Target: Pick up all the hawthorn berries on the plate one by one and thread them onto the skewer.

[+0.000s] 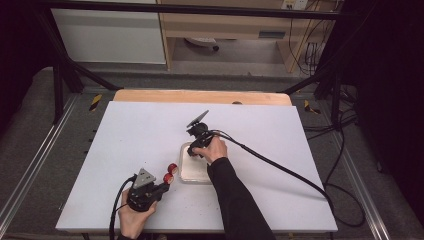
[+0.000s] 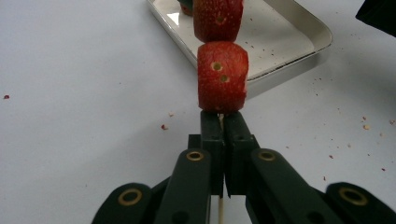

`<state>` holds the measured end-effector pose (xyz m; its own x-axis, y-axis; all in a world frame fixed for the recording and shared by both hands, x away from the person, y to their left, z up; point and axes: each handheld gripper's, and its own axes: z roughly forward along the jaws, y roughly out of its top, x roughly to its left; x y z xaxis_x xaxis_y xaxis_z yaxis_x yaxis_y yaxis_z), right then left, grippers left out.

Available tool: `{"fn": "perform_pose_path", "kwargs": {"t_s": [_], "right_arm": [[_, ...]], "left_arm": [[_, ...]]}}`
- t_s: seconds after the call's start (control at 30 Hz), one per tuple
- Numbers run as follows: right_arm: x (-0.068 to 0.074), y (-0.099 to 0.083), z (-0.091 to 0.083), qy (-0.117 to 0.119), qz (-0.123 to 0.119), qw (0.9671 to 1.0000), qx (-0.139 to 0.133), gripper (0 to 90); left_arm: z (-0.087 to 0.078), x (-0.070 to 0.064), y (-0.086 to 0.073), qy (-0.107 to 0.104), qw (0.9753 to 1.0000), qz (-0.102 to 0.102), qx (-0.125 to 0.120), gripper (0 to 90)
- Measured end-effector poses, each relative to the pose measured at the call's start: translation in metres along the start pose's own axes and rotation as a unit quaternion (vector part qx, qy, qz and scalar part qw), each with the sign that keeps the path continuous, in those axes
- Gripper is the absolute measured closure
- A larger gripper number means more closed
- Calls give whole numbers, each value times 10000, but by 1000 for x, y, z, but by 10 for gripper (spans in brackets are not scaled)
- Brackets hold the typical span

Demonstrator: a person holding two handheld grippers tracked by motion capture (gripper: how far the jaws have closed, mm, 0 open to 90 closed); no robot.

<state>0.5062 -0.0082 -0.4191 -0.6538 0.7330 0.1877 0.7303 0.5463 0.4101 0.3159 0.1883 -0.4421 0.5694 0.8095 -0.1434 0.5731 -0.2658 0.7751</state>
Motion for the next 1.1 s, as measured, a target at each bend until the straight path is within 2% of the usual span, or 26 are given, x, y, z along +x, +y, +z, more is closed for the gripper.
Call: {"fn": "perform_pose_path", "kwargs": {"t_s": [0.07, 0.37, 0.6, 0.9, 1.1], "right_arm": [[1, 0, -2, 49, 53, 10000, -36, 612], [6, -2, -23, 123, 17, 9995, -305, 614], [9, -12, -38, 199, 19, 9986, -485, 614], [1, -37, -53, 364, 167, 9953, -884, 615], [-3, -57, -65, 437, 200, 9915, -1209, 615]], "left_arm": [[0, 0, 0, 0, 10000, 7, 4, 881], [0, -2, 0, -6, 10000, 21, -11, 881], [1, -4, 1, -25, 10000, 51, -15, 882], [4, -10, 4, -73, 9999, 94, 5, 881], [8, -18, 7, -110, 9998, 170, 15, 881]]}}
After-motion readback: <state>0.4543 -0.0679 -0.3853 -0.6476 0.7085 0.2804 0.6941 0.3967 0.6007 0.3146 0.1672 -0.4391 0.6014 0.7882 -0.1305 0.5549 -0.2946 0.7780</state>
